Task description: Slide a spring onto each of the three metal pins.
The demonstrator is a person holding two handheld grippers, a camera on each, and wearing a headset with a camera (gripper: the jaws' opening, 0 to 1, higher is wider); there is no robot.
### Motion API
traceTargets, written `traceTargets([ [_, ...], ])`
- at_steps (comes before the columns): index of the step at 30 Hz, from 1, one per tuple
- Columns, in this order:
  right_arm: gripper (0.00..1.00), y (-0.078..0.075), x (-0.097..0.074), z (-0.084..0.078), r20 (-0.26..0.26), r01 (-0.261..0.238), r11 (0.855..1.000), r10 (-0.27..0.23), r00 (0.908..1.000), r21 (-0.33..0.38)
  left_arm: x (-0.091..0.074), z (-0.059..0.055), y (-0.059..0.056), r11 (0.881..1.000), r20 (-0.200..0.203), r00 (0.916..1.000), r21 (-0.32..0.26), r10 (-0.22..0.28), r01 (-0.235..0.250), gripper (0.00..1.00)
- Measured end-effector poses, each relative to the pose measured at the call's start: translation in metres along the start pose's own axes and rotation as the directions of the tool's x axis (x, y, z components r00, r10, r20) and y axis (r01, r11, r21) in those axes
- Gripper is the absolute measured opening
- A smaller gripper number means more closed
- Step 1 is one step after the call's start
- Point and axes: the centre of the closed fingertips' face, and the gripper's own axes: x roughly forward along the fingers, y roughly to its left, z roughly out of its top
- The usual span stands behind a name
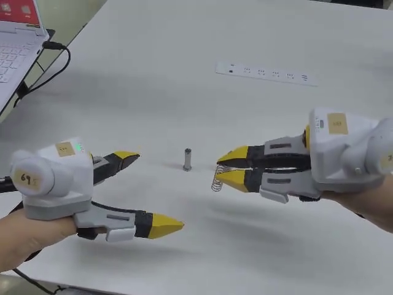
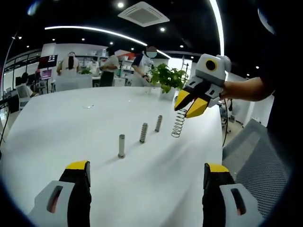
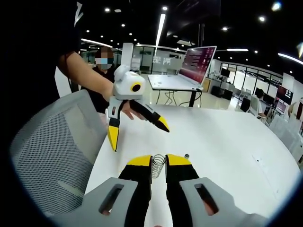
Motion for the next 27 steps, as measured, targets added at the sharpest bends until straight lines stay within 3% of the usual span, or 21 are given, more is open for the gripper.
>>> traceTargets([
  [13,0.08,-0.008,0.010,-0.002,-0.015,-0.001,1.000,0.001,0.9999,-0.005,-0.005,-0.001,0.003,1.000,0.007,0.9999,0.001,0.012,-0.012,0.98],
  [27,0.08,-0.027,0.025,0.010,-0.005,0.014,1.000,-0.014,0.9999,-0.009,-0.005,-0.001,0.005,1.000,0.020,0.9997,0.010,0.013,-0.014,0.98],
])
